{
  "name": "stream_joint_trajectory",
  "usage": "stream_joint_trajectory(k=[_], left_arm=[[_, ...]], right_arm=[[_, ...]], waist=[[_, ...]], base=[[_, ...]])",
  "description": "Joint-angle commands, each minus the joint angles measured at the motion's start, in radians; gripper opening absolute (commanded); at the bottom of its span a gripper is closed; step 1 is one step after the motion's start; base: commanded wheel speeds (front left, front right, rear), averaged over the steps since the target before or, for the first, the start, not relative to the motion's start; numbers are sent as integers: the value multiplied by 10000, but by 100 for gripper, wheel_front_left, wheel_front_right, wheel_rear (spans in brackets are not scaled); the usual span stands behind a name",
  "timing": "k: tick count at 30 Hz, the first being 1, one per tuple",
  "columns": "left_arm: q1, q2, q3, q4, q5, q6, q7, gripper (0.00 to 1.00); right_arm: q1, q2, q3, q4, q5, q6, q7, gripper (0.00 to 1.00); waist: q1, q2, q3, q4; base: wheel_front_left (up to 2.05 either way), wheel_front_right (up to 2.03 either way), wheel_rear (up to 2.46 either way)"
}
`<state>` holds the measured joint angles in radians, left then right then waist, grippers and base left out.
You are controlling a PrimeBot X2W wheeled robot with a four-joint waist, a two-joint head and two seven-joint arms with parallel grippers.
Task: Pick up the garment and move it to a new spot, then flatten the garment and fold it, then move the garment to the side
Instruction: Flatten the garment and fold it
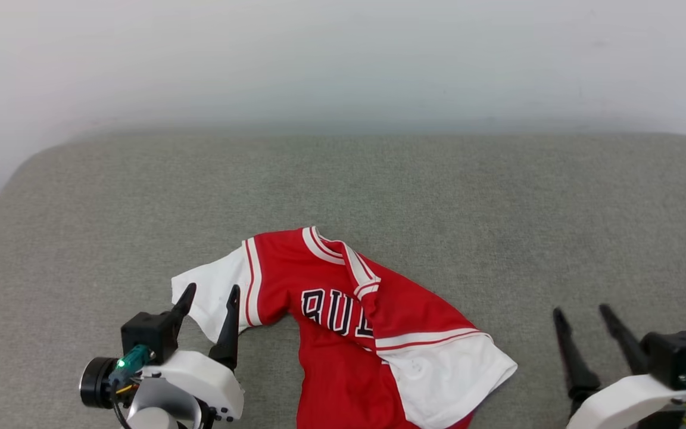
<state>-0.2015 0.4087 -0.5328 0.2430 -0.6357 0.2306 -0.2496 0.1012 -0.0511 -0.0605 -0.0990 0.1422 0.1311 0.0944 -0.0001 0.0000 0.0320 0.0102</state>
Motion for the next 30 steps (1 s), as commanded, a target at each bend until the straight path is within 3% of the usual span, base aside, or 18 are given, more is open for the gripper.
stream_joint_trajectory(k=[1,10,21,22,23,30], left_arm=[[234,11,114,-215,101,157,-75,100],[817,-6,152,-1579,463,886,-56,100],[517,-159,50,-2128,569,931,-12,100],[510,-184,63,-2111,562,917,-27,100],[511,-210,69,-2100,570,911,-25,100],[480,-302,148,-2071,610,908,-87,100]], right_arm=[[216,15,215,-97,88,-7,332,100],[950,-725,1477,-201,1520,-7,3836,100],[331,-1095,2020,-41,2078,-7,4715,100],[255,-1142,2064,-5,2090,-7,4752,36],[179,-1152,2037,-20,2140,-7,4780,0],[-277,-1523,1579,-311,2142,-7,4878,0]], waist=[[1,0,-130,101],[1,0,-127,532],[1,0,486,1288],[1,0,502,1314],[1,0,521,1340],[1,0,620,1304]], base=[[0,0,0],[0,0,0],[0,0,0],[0,0,0],[0,0,0],[0,0,0]])
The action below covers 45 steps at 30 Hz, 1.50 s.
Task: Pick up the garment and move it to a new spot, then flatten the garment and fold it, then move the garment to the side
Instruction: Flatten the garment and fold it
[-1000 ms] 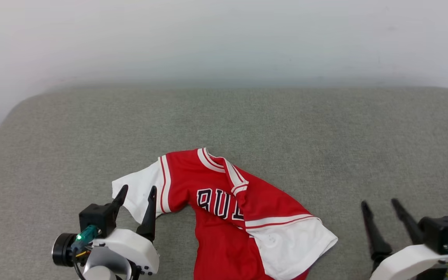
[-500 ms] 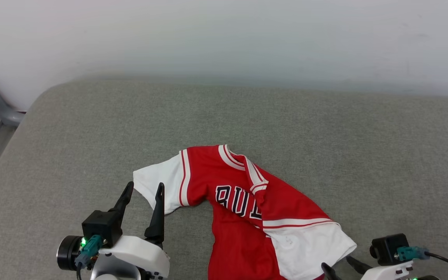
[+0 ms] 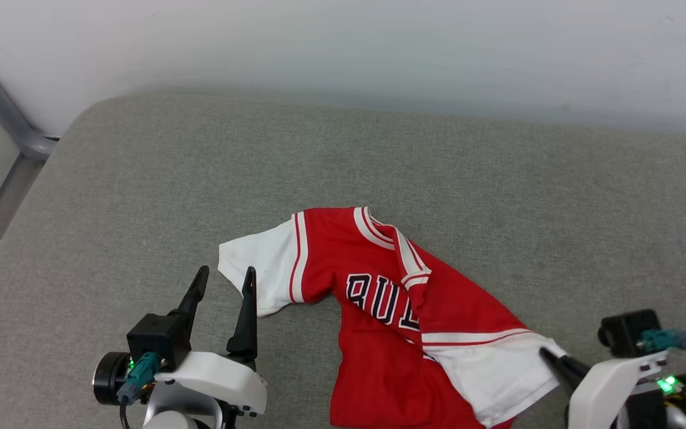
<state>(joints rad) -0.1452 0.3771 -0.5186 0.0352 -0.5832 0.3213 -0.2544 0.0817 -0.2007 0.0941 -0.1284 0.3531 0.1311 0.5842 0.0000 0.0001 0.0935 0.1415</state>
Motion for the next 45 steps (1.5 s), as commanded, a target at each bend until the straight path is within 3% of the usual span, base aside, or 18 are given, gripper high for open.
stream_joint_trajectory(k=[1,9,14,19,21,22,27,32,40,45], left_arm=[[-96,-4,22,2,91,-6,-46,100],[-183,-146,117,86,93,-124,-80,100],[-276,-231,190,92,124,-183,-98,100],[-365,-271,223,156,106,-272,-104,100],[-395,-282,234,194,116,-287,-107,100],[-413,-291,240,206,121,-294,-109,100],[-309,-296,265,341,129,-334,-115,100],[-14,-233,302,484,32,-308,-118,100],[384,-81,367,448,-205,-219,127,100],[304,113,380,518,-366,-295,462,100]], right_arm=[[-200,-158,-138,-70,-7,-7,5,0],[-1088,-1040,-1822,464,87,-10,387,0],[-1534,-1393,-2808,1757,219,-10,136,0],[-1995,-1337,-2993,3291,429,-8,-605,0],[-2097,-1241,-2943,3811,466,-8,-985,62],[-2164,-1178,-2967,3988,532,-8,-1239,100],[-2016,-922,-3168,4453,542,-8,-2419,100],[-1431,-617,-3483,4142,280,-8,-3530,100],[-646,321,-3463,2504,-895,-7,-5568,100],[-262,921,-3019,1412,-1575,-8,-6145,100]], waist=[[0,-1,22,-46],[0,-1,76,-357],[0,-1,292,-445],[0,-1,555,-475],[0,-1,621,-479],[0,-1,644,-481],[0,-1,501,-504],[0,-1,66,-643],[0,-1,-532,-931],[0,-1,-741,-1011]], base=[[0,0,0],[0,0,0],[0,0,0],[0,0,0],[0,0,0],[0,0,0],[0,0,0],[0,0,0],[0,0,0],[0,0,0]])
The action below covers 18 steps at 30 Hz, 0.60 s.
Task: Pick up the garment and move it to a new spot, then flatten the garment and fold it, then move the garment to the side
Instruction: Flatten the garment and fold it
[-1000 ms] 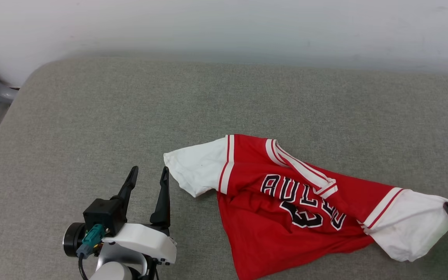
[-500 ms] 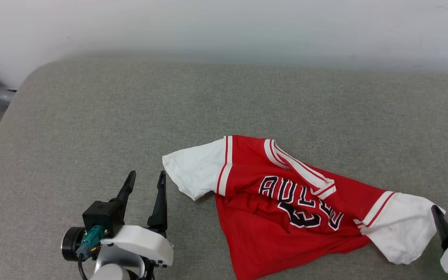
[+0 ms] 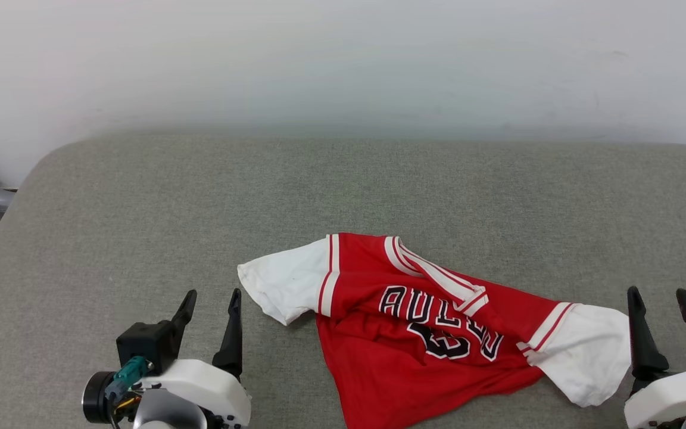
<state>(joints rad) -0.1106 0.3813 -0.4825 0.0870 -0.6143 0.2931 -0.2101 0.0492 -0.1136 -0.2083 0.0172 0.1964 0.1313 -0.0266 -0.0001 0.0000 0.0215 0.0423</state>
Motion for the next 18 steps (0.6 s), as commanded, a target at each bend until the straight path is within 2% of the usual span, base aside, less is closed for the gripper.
stream_joint_trajectory(k=[1,5,8,13,18], left_arm=[[-113,95,48,31,-110,-39,113,100],[-624,342,72,222,-267,-232,767,100],[-1283,649,100,493,-519,-600,1559,100],[-2528,1162,205,1283,-1397,-1378,3519,100],[-3503,1464,180,2276,-2499,-2004,5875,100]], right_arm=[[167,130,118,-274,-135,-10,-113,100],[496,392,592,-1242,-496,-10,-145,100],[577,497,1032,-1823,-588,-10,-20,100],[274,561,1626,-2303,-646,-10,59,100],[0,607,1862,-2194,-437,-10,-56,100]], waist=[[1,0,-39,-29],[1,0,67,-115],[1,0,355,-291],[1,0,977,-758],[1,0,1628,-1221]], base=[[0,0,0],[0,0,0],[0,0,0],[0,0,0],[0,0,0]])
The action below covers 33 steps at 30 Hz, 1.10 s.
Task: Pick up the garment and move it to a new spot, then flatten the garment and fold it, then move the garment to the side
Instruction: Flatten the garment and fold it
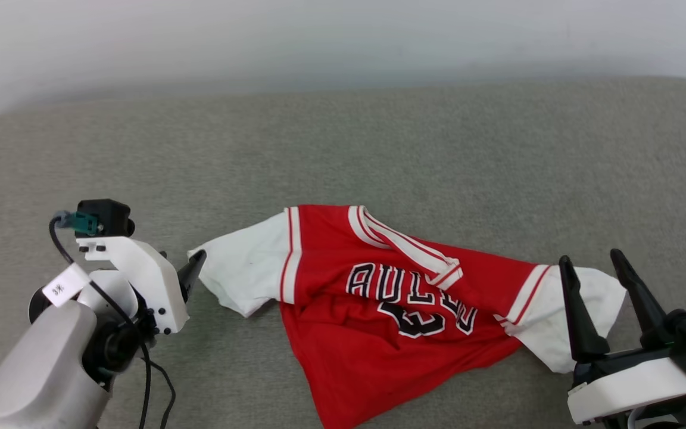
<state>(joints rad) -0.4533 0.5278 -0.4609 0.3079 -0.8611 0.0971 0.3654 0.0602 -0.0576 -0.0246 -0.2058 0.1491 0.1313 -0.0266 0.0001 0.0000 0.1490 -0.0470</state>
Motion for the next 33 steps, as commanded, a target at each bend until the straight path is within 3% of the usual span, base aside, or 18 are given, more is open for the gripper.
stream_joint_trajectory(k=[1,6,11,16,17,18,25,33], left_arm=[[-295,121,-55,230,-165,-134,554,100],[-1007,368,-256,1014,-774,-528,2321,100],[-1294,499,-533,1637,-734,-481,3177,100],[-1132,96,-1093,2114,-787,-678,3920,100],[-1096,-48,-1151,2155,-840,-759,3936,45],[-1072,-181,-1179,2182,-849,-799,3819,0],[-1285,-288,-1166,2200,-281,-943,2458,0],[-1259,-199,-759,1287,482,-410,223,0]], right_arm=[[-162,57,50,86,90,-10,-103,100],[-398,81,104,444,267,-10,-351,100],[-598,89,172,698,407,-10,-538,100],[-662,86,83,997,659,-10,-551,100],[-686,88,44,1040,754,-10,-516,100],[-718,87,7,1092,800,-10,-423,100],[-695,-328,-399,1616,1797,-10,1110,100],[-368,-1397,-750,2121,3115,-9,4636,100]], waist=[[-1,0,461,-417],[-1,0,970,-807],[-1,0,1201,-1058],[-1,0,1282,-1199],[-1,0,1290,-1204],[-1,0,1289,-1202],[-1,0,1003,-1016],[-1,0,598,-594]], base=[[0,0,0],[0,0,0],[0,0,0],[0,0,0],[0,0,0],[0,0,0],[0,0,0],[0,0,0]])
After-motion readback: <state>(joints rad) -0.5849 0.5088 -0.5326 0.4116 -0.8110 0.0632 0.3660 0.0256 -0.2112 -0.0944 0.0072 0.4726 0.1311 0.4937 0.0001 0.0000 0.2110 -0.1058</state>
